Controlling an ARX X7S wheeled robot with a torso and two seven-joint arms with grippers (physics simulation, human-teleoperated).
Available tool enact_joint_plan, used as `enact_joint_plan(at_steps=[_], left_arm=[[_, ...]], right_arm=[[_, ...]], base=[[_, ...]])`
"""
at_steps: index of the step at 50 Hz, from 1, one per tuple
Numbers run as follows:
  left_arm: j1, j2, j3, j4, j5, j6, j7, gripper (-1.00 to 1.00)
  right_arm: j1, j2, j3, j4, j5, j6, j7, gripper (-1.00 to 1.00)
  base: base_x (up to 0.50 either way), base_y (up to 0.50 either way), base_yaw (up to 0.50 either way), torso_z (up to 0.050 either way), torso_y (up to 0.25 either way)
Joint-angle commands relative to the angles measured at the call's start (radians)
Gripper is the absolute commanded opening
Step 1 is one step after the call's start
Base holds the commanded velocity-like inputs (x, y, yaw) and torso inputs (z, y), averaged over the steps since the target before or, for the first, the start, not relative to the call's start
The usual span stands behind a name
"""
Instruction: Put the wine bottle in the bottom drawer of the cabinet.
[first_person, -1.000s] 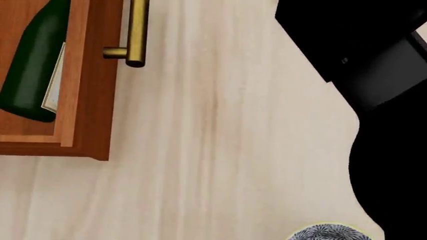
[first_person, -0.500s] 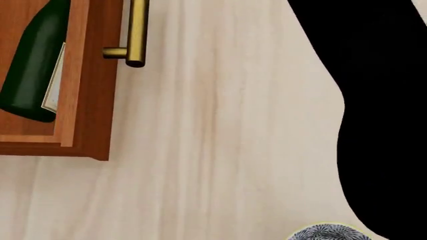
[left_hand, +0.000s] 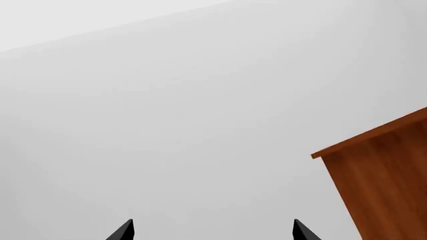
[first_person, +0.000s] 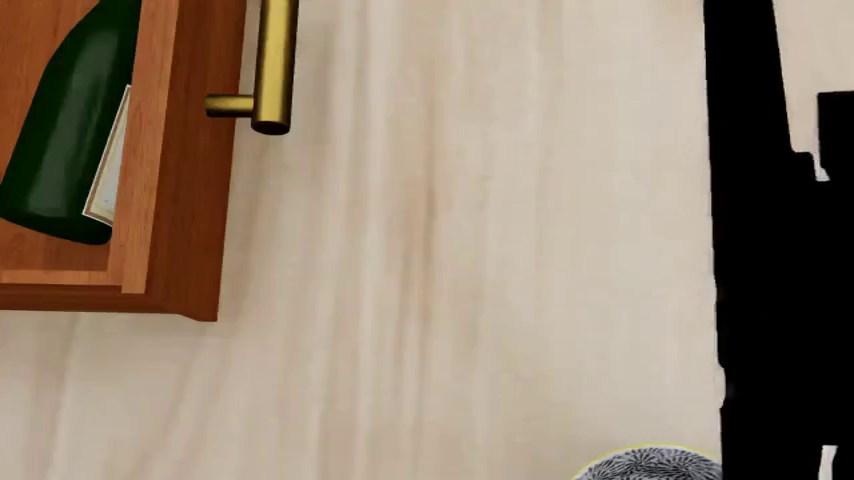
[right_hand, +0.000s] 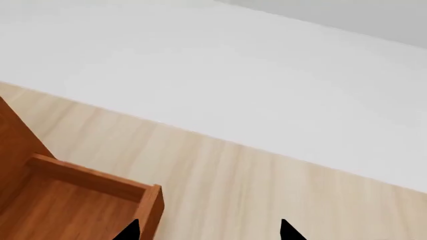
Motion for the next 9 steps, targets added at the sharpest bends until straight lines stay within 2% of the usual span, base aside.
enact_joint_plan(at_steps=[1,5,9], left_arm=[[0.022,0.014,0.01,-0.037,0.012,0.056,-0.013,1.0],[-0.001,-0.004,0.006,0.0,0.008,-0.007,0.005,1.0],[-0.002,-0.004,0.004,0.001,0.008,-0.013,0.007,1.0]], right_arm=[[0.0,0.001,0.145,-0.034,-0.067,0.102,0.049,1.0],[-0.029,0.021,0.136,-0.053,-0.048,0.099,0.055,1.0],[-0.123,0.062,0.182,-0.143,0.03,0.128,0.146,1.0]], base=[[0.0,0.0,0.0,0.0,0.0],[0.0,0.0,0.0,0.0,0.0],[0.0,0.0,0.0,0.0,0.0]])
